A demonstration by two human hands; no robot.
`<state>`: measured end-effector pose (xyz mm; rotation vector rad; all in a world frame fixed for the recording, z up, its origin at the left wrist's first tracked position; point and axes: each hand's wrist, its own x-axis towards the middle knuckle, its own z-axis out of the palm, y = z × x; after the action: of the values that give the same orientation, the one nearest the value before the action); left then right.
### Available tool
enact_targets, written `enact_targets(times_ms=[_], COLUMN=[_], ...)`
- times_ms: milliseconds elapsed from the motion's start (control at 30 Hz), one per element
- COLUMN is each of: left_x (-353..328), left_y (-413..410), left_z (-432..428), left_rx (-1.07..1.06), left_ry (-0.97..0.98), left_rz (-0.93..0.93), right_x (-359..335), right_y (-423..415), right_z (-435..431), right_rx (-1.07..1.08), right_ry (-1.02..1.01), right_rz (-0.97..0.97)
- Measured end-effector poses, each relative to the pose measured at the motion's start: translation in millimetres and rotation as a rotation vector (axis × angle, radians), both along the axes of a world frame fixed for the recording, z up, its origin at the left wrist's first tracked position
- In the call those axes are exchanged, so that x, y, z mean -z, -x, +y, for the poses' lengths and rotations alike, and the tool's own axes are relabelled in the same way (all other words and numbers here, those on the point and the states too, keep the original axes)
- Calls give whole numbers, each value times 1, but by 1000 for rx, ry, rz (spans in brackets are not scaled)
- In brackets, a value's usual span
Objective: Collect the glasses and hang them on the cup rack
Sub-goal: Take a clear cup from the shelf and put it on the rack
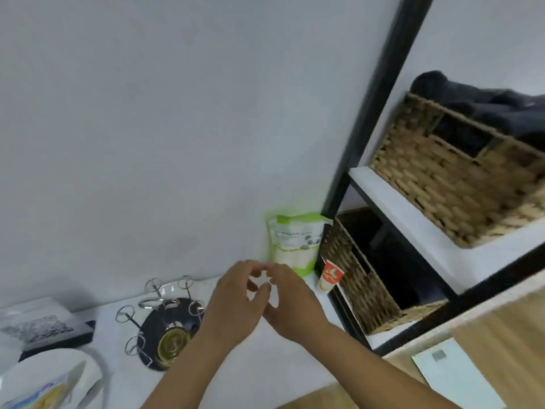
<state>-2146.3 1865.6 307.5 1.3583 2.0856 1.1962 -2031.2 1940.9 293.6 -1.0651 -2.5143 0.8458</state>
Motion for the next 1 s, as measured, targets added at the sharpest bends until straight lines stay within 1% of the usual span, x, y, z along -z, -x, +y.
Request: enact_targets(times_ms=[100, 167, 267, 400, 500, 633, 733, 900, 1000], left_x=[-31, -48, -57, -59, -65, -75, -79, -78, -70], left_y=[-63, -110, -186, -280, -342, -394, -425, -480, -524], left_z=[22, 31, 39, 49, 61, 85, 117, 194, 251], left_rx=[81, 129, 180, 283, 371, 460, 506, 541, 525], left_ry=[-137, -227, -286, -340, -353, -340, -307, -285, -296], left_rz=[29, 46, 55, 40, 54, 63, 49, -73, -188], right_x=[-34, -52, -69, -78, -86, -99, -102, -93, -88], right_y=[-61, -109, -189, -296, -372, -444, -485, -541, -578], right_z=[15, 21, 23, 28, 37, 61, 83, 123, 149], right_rx=[71, 102, 160, 329, 444, 563, 639, 751, 805], right_ry=[-33, -65, -101, -139, -164, -182, -200, -235, -211], right_rz=[149, 212, 255, 293, 312, 346, 410, 435, 408])
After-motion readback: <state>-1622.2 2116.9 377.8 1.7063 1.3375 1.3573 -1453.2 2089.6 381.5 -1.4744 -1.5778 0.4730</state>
